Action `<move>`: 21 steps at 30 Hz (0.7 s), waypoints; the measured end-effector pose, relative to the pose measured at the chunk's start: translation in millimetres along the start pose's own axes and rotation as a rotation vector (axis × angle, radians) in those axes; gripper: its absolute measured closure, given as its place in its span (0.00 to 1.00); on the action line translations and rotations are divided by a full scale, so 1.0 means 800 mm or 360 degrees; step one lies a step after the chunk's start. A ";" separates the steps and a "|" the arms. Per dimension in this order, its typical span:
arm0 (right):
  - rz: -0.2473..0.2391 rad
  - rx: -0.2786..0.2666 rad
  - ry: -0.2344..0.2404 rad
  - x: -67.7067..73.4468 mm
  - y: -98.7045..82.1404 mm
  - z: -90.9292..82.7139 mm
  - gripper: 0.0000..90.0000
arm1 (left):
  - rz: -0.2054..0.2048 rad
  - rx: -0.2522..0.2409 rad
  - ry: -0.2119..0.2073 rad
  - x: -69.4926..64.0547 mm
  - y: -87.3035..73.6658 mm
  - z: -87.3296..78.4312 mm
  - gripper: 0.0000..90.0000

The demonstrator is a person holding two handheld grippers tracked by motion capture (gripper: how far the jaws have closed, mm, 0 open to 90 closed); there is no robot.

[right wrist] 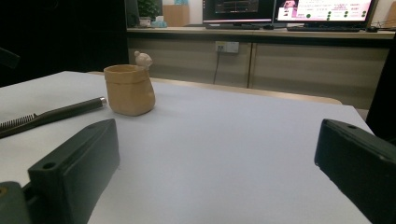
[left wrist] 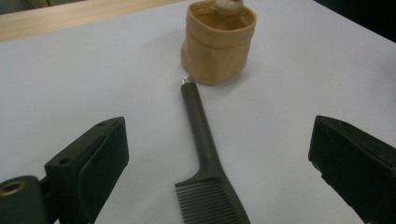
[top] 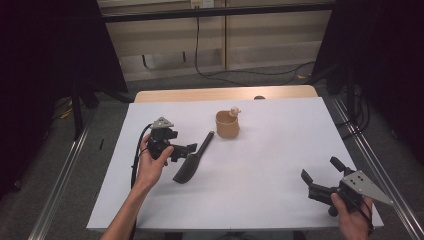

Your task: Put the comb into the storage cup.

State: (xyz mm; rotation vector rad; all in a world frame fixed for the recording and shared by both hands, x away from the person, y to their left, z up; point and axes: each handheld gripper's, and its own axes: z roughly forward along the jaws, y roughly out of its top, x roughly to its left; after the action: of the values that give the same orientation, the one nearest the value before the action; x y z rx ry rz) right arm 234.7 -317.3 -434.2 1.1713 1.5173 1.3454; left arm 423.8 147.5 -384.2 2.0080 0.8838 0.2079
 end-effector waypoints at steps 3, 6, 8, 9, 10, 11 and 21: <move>0.0001 0.0001 0.0002 0.000 0.000 0.000 0.00 | 0.0018 0.0025 -0.0031 -0.004 0.007 0.007 0.06; -0.0002 -0.0001 0.0003 0.001 0.000 0.000 0.00 | 0.0050 0.0109 -0.0005 -0.010 0.010 0.019 0.06; -0.0002 -0.0001 0.0003 0.001 0.000 0.000 0.00 | 0.0063 0.0140 0.0008 -0.013 0.010 0.027 0.07; -0.0002 -0.0001 0.0004 0.000 0.000 0.000 0.00 | 0.0066 0.0158 0.0006 -0.015 0.011 0.030 0.07; -0.0002 0.0000 0.0005 0.000 0.000 0.000 0.00 | 0.0073 0.0167 -0.0002 -0.015 0.012 0.032 0.07; 0.0000 0.0000 0.0007 0.000 0.000 0.000 0.00 | 0.0079 0.0175 -0.0012 -0.016 0.013 0.034 0.07; -0.0002 0.0002 0.0011 0.000 0.000 0.000 0.00 | 0.0075 0.0364 -0.0050 -0.015 0.015 0.059 0.06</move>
State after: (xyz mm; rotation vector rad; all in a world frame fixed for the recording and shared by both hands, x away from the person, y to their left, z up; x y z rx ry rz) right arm 234.8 -317.1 -434.4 1.1675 1.5239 1.3495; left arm 442.4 103.8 -399.8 2.2392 0.8729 0.1049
